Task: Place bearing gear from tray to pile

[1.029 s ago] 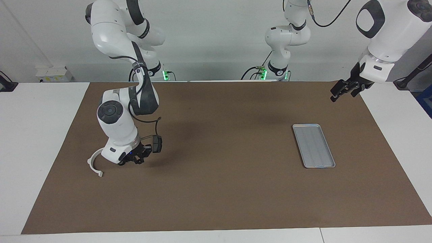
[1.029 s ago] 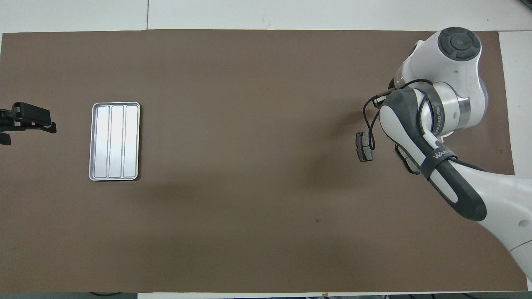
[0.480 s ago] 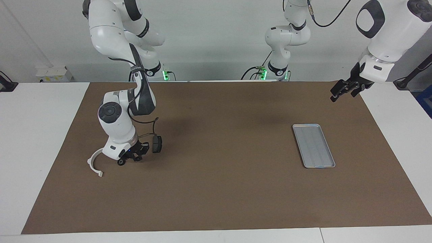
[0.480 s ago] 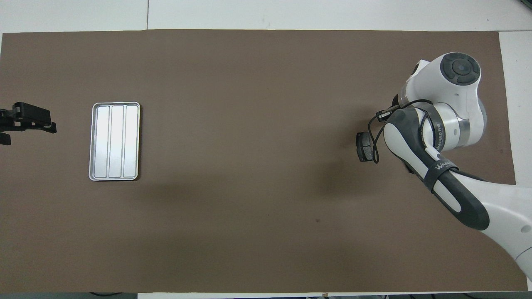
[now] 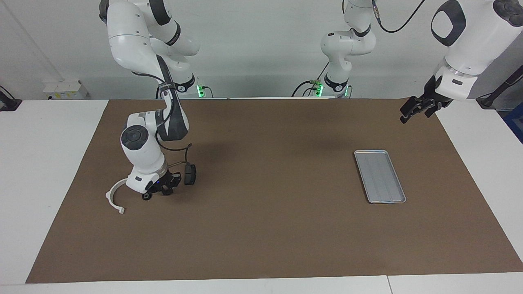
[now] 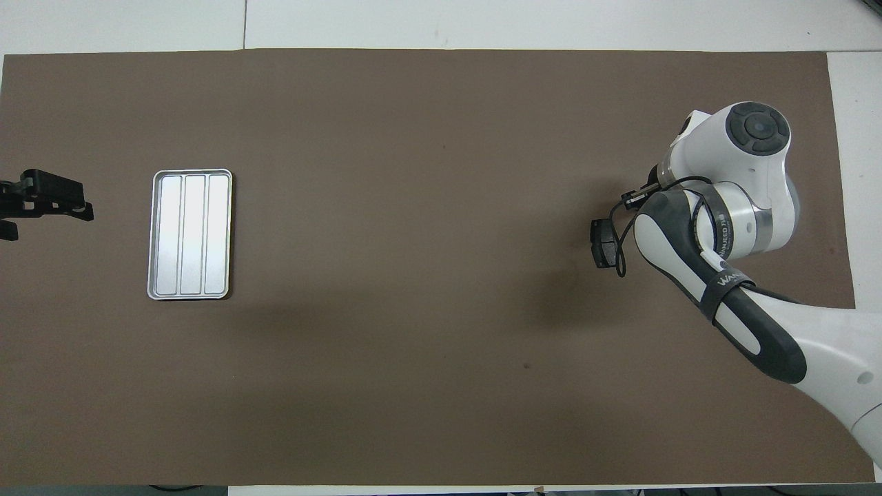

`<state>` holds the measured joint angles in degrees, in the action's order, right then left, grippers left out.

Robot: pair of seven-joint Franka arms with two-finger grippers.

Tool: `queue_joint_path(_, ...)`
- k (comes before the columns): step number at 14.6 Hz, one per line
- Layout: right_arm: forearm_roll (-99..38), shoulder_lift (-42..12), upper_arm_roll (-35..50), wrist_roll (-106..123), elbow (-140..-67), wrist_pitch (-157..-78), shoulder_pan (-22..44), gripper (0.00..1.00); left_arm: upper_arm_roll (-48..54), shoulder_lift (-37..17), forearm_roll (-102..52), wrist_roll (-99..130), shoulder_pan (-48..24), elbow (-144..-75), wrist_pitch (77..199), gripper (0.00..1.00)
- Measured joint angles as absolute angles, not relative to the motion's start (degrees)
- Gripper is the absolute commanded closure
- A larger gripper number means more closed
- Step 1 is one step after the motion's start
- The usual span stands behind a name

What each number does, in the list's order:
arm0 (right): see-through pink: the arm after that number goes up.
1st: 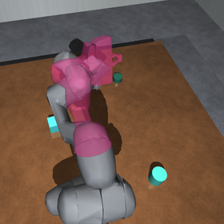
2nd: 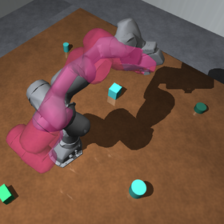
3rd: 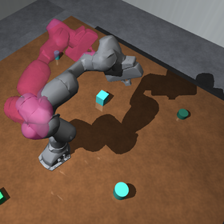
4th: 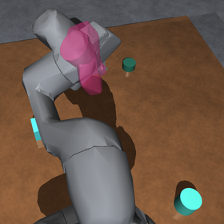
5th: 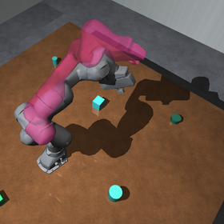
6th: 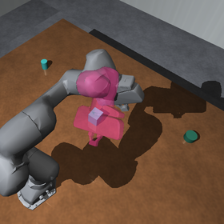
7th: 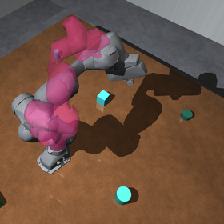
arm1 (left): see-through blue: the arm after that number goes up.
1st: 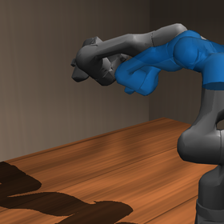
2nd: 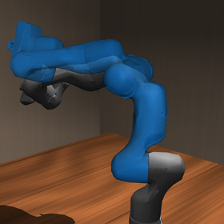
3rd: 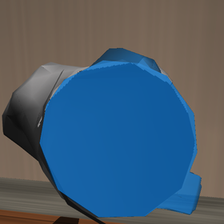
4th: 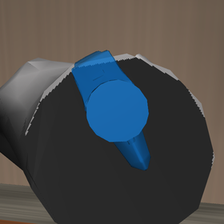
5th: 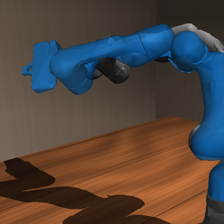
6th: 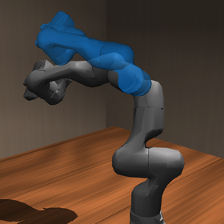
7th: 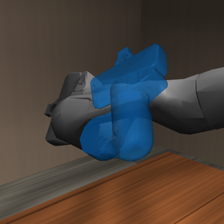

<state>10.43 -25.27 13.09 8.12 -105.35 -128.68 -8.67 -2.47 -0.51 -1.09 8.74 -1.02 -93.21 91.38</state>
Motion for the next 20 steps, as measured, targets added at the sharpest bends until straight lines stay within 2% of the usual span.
queue_joint_path(2, 10.4, -25.3, 13.1, 8.1, -105.4, -128.7, -8.7, 0.19, -2.5, -0.5, -1.1, 8.7, -1.0, -93.2, 91.4, 0.0)
queue_joint_path(3, 10.4, -25.3, 13.1, 8.1, -105.4, -128.8, -8.7, 0.05, -2.5, -0.5, -1.1, 8.7, -1.0, -93.2, 91.4, 0.0)
queue_joint_path(4, 10.4, -25.3, 13.1, 8.1, -105.4, -128.8, -8.7, 0.0, -2.5, -0.5, -1.1, 8.7, -1.0, -93.2, 91.4, 0.0)
queue_joint_path(8, 10.4, -24.5, 13.1, 8.1, -104.2, -127.7, -8.7, 0.0, -2.5, -0.5, -1.1, 8.7, -1.0, -93.2, 91.4, 0.0)
queue_joint_path(11, 10.0, -21.8, 13.1, 8.0, -97.1, -119.2, -8.9, 0.0, -2.5, -0.5, -1.1, 8.7, -1.0, -93.2, 91.4, 0.0)
queue_joint_path(14, 4.5, -16.6, 13.0, 7.3, -91.4, -115.0, -10.7, 0.0, -2.5, -0.5, -1.1, 8.7, -1.0, -93.2, 91.4, 0.0)
queue_joint_path(20, 1.7, -2.9, 12.8, 6.4, -88.7, -102.0, -15.1, 0.0, -2.5, -0.5, -1.1, 8.7, -1.0, -93.2, 91.4, 0.0)
